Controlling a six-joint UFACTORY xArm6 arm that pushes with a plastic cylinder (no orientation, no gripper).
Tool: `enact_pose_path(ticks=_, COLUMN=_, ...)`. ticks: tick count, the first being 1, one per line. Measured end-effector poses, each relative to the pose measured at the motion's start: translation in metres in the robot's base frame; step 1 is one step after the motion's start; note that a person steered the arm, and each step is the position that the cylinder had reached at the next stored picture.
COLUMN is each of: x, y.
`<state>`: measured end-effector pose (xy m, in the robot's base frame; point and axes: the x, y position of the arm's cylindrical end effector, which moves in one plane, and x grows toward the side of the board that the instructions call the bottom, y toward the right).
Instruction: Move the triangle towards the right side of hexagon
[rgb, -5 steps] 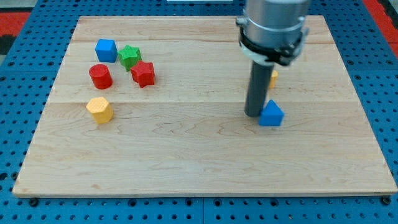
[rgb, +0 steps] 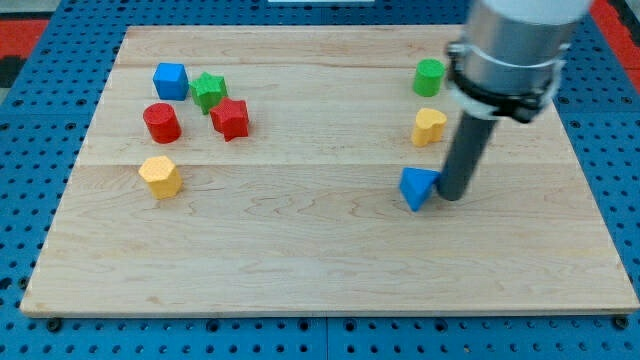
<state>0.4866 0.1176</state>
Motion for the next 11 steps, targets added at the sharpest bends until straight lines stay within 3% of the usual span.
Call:
enact_pose_path(ticks=3, x=-0.002, y=-0.107)
enact_pose_path(ticks=4, x=-0.004, y=-0.062)
enact_pose_path(ticks=5, x=-0.031, y=-0.053)
enact_pose_path(ticks=8, x=-0.031, y=-0.137)
enact_pose_path(ticks=11, x=-0.055, y=-0.143)
